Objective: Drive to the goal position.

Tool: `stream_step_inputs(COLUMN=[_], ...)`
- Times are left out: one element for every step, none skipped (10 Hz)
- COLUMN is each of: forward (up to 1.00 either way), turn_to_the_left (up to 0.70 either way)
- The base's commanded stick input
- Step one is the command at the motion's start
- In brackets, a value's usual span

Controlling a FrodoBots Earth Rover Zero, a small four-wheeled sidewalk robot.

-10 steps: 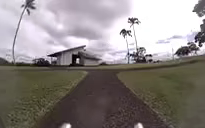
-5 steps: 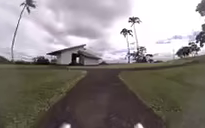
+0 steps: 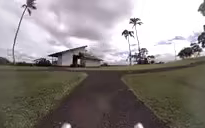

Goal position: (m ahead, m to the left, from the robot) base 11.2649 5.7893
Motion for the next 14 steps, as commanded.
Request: stream_step_inputs(forward=[0.7,0.7,0.7,0.7,0.7,0.7,0.7,0.7,0.7,0.7,0.7,0.7,0.7,0.7], turn_to_the_left=[0.0,0.01,0.0,0.0,0.0,0.03,0.01,0.0,0.0,0.0,0.0,0.02,0.02,0.0])
